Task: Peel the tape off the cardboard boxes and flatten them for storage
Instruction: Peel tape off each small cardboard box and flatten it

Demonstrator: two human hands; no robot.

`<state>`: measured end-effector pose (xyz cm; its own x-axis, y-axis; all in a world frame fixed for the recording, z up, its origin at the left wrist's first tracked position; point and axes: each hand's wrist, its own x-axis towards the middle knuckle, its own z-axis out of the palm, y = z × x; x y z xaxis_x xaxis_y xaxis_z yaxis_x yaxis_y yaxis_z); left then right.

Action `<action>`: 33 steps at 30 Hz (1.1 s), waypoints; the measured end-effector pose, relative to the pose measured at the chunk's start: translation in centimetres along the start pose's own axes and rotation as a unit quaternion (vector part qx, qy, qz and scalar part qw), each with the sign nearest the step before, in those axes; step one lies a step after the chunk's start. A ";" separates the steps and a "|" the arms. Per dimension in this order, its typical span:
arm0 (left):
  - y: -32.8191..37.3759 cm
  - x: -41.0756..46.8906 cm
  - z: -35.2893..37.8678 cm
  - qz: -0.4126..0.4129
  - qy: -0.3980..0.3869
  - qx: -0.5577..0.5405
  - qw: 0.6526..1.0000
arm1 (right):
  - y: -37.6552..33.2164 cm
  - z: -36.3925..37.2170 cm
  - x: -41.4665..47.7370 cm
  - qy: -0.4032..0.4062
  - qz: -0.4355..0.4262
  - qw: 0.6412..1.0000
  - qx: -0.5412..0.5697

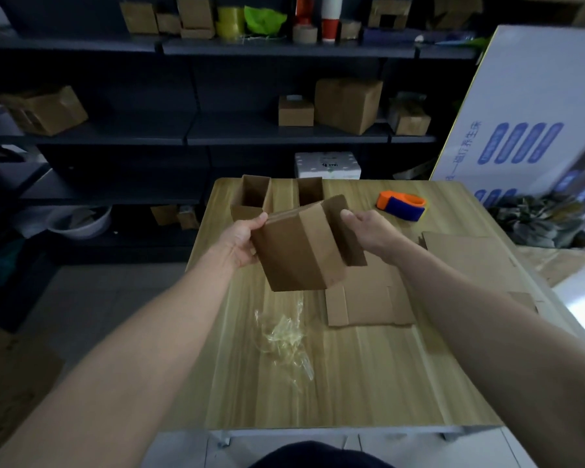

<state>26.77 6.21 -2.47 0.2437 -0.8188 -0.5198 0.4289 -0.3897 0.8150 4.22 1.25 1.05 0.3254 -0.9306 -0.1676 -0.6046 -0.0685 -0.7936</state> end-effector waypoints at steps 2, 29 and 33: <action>0.1 0.4 0.1 0.030 0.030 0.046 0.998 | 0.2 0.2 0.3 0.011 0.000 1.000 -0.026; -0.1 -0.7 5.8 0.328 0.105 0.605 0.718 | -2.8 2.5 3.2 -0.004 -0.108 0.948 -0.299; -0.8 -0.5 5.6 0.336 0.073 0.538 0.770 | -3.5 1.7 2.9 0.029 -0.122 0.948 -0.292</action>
<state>21.47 4.52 -1.43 0.2246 -0.9625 0.1520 -0.7858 -0.0866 0.6124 8.47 -0.57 2.34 0.4778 -0.8781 0.0252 -0.8208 -0.4565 -0.3434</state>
